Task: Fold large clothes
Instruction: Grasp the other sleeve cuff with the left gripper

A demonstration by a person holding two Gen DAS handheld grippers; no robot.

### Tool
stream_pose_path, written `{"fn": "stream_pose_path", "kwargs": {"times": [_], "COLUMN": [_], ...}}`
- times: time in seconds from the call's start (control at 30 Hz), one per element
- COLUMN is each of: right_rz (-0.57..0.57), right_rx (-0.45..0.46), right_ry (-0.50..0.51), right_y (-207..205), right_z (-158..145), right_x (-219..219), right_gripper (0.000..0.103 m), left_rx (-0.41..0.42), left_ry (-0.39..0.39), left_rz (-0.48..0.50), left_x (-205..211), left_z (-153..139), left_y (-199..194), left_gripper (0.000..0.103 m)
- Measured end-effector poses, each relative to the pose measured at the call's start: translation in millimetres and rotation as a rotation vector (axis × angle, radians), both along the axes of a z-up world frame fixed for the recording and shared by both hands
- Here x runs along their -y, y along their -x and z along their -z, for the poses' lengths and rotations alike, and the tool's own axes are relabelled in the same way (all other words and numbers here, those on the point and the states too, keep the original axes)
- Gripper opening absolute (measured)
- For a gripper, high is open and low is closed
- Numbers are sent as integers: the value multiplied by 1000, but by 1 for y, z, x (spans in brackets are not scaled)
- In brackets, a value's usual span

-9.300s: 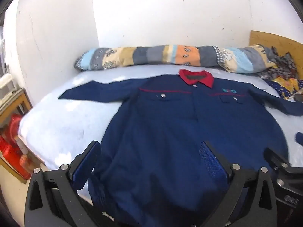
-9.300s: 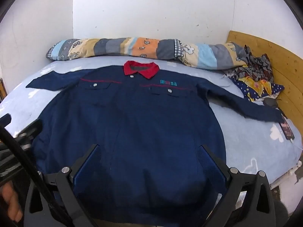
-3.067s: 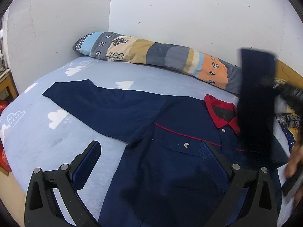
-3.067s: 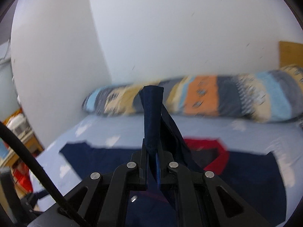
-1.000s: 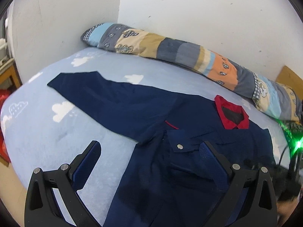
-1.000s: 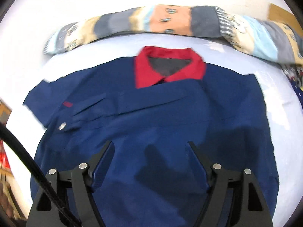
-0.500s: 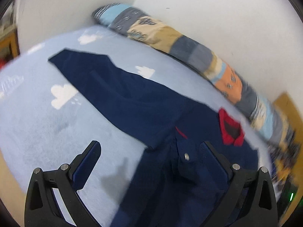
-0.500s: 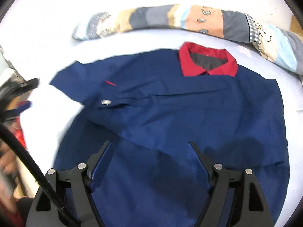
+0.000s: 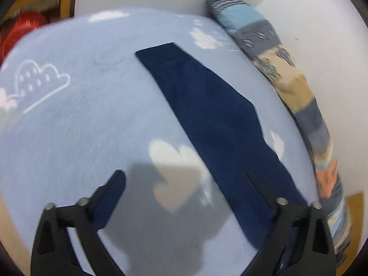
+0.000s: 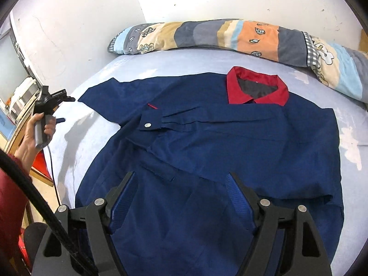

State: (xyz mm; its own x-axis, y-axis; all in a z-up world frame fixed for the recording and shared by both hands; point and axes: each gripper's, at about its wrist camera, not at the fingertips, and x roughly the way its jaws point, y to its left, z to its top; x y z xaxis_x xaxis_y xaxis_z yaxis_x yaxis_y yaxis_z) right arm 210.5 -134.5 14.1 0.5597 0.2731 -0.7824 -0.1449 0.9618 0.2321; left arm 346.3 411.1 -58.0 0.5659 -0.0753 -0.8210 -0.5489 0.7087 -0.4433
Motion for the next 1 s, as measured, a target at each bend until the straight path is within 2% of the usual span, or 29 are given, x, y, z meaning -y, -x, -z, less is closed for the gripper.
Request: {"fn": "stream_pose_path", "kwargs": {"times": [0.13,0.27,0.4,0.53,0.7,0.8,0.83,0.87,0.9,0.93,0.97,1.0], "right_rz": [-9,-23,-32,-41,-54,-65,-66,-60,-58,-56,-48,-39], "right_rx": [-7,-22,-42,-56,-58,-51,-49,-44,-43,-45,-45,-42], "right_ry": [-6,-3,-1,16,18,14,20,26,26,24,23,19], "right_y": [-6,-11,-15,-19,-21,-23,-23,-24,-24,-25,-26,-26], "right_z": [5,12,21,29,34,35,35,35,35,36,36,35], "right_x": [-1,-3,-5,-8,-10,-12,-13,-13,-13,-12,-10,-8], "right_gripper": [83,83,83,83,83,83,83,83,83,83,83,83], "left_rx": [47,112,199,241,291,349,364,378,406,418,427,436], "left_ry": [147,211,323,346,325,315,306,310,366,406,410,375], "left_rz": [-49,-103,-138,-158,-160,-208,-214,-207,-179,-178,-179,-171], "left_x": [-38,-60,-82,-94,-104,-105,-104,-102,-101,-101,-99,-97], "left_z": [22,32,49,58,62,64,63,64,70,74,74,69], "left_y": [-21,-36,-52,-64,-91,-105,-107,-110,-112,-113,-112,-111], "left_gripper": [74,74,74,72,70,69,63,28,3,3,3,3]}}
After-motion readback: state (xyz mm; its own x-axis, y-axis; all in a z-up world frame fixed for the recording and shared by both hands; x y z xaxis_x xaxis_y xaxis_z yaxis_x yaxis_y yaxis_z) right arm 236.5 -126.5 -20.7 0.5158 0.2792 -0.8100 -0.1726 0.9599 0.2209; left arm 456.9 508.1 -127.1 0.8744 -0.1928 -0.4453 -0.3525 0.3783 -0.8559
